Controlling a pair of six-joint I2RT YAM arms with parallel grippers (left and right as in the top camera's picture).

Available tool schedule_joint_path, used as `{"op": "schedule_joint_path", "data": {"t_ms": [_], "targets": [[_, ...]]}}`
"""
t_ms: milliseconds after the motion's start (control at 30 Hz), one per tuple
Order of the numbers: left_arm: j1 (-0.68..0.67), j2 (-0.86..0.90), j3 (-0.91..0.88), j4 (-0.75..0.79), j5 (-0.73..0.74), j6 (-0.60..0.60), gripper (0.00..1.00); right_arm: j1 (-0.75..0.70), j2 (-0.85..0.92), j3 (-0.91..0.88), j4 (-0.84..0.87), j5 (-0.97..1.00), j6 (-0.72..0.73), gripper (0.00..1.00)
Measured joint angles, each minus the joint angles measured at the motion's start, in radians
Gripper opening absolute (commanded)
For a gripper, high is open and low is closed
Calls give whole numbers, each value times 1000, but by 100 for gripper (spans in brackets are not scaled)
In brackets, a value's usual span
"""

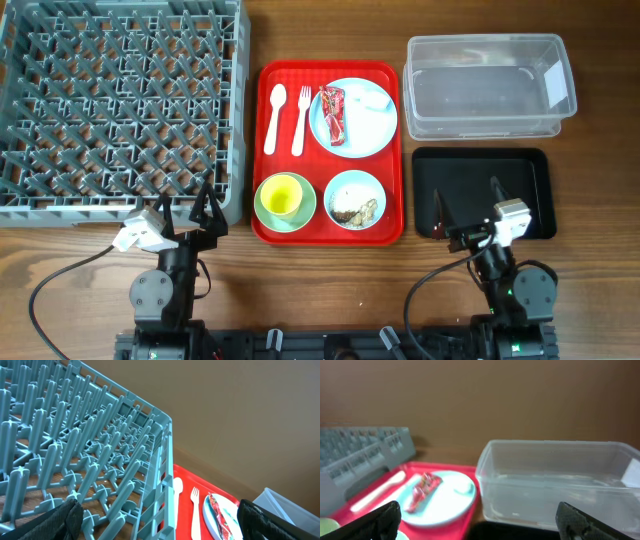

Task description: Sort waste into correct bins and load items into the dishwasher rack

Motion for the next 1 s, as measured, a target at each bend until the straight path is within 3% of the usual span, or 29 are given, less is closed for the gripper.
{"op": "schedule_joint_path", "data": {"t_ms": [200, 267, 367, 467, 600, 700, 833, 900, 1000], "targets": [[0, 0, -3, 100, 66, 0, 99, 0, 0, 2, 9, -106, 204, 100], [0, 0, -3, 162, 108, 0, 100, 0, 0, 14, 3, -134, 233, 100], [0, 1, 25, 132, 161, 0, 100, 0, 21, 94, -22, -162, 250, 100], [0, 31, 113, 17, 204, 0, 100, 0, 100, 265, -77, -179, 233, 100], [0, 153, 325, -133, 237, 0, 100, 0, 326, 597, -306, -190, 192, 100], [0, 308, 546, -331, 249, 3, 100, 0, 560, 902, -631, -195, 174, 100], [0, 560, 864, -581, 254, 12, 100, 0, 881, 1275, -945, -198, 113, 100], [0, 648, 979, -698, 256, 19, 100, 0, 1022, 1427, -1000, -212, 106, 100], [-1, 790, 1160, -806, 258, 23, 100, 0, 1134, 1503, -1017, -269, 145, 100]]}}
